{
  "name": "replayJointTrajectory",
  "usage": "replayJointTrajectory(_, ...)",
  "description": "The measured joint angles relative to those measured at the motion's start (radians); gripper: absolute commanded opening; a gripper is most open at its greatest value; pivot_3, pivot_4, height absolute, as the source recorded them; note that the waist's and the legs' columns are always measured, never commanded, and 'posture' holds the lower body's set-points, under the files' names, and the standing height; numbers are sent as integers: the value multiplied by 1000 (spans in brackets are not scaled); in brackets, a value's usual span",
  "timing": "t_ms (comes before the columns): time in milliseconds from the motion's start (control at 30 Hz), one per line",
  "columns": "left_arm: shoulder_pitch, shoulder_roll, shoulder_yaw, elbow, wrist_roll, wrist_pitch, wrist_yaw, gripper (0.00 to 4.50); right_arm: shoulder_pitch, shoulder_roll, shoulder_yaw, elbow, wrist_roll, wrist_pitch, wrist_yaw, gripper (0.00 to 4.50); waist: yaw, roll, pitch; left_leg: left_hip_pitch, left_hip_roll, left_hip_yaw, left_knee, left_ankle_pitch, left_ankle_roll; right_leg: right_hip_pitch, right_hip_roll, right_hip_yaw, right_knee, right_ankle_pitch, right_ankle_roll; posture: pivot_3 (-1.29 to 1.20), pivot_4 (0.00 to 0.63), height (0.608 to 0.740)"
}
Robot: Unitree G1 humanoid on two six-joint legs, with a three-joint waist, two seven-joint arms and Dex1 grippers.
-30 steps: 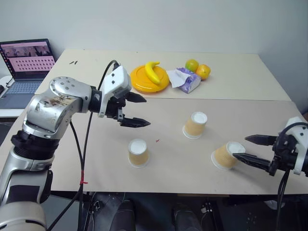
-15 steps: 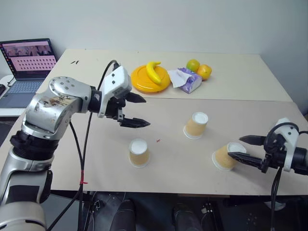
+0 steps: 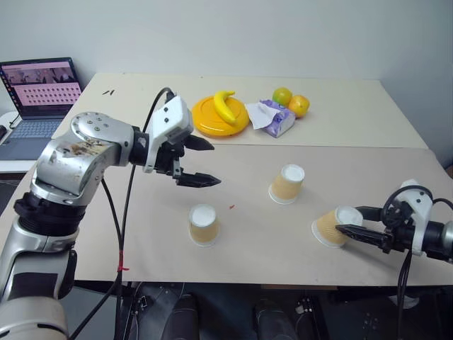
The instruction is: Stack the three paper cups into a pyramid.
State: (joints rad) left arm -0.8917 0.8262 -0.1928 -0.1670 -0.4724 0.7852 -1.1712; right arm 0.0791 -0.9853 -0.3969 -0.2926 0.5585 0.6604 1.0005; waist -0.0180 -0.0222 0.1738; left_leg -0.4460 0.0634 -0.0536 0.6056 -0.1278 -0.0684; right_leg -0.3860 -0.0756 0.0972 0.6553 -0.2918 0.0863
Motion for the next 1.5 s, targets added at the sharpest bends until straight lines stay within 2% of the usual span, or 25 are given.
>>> replayJointTrajectory(200, 0, 0, 0, 2, 0, 0, 0, 4500, -72, 0, 28, -4, 9, 8, -1, 2791, -3, 0, 0, 0, 0, 0, 3, 0, 0, 0, 0, 1, 4, -1, 2, 0, 150, 732)
replayJointTrajectory(367, 0, -3, 1, 3, 1, -2, 2, 4500, -219, -34, 102, -80, 57, 61, 17, 2791, -7, 0, 0, 1, 0, 0, 3, 0, 0, -1, 1, 1, 5, -1, 2, 0, 150, 732)
replayJointTrajectory(567, 10, -5, 9, -8, 2, -3, 18, 4500, -415, -12, 316, -139, 94, 126, 52, 2791, -9, 0, 0, 0, 0, -1, 2, 0, 0, -1, 1, 0, 5, -1, 1, 0, 150, 732)
replayJointTrajectory(767, 32, 2, 22, -21, 1, 0, 32, 4500, -535, 53, 460, -136, 89, 136, 95, 2791, -5, 0, 0, 0, 0, -1, 3, 0, 0, -2, 1, 0, 5, -1, 1, 0, 150, 732)
replayJointTrajectory(1033, 54, 13, 44, -64, -5, 27, 51, 4500, -681, 180, 671, 21, -51, 56, 153, 2791, -6, 0, 0, 0, 0, 0, 2, 0, 0, -3, 1, 0, 6, -1, 0, 0, 150, 732)
replayJointTrajectory(1300, 131, 70, 85, -160, -57, 96, 55, 4500, -780, 242, 744, 205, -185, -65, 218, 2791, -7, -1, 2, 0, 1, 0, 2, 0, 0, -3, 1, 0, 7, 0, -1, 0, 150, 732)
replayJointTrajectory(1500, 158, 78, 111, -213, -84, 137, 89, 4500, -835, 274, 761, 283, -248, -117, 264, 2791, -5, -1, 2, 0, 1, 0, 2, 0, 0, -3, 1, 0, 7, 0, -1, 0, 150, 732)
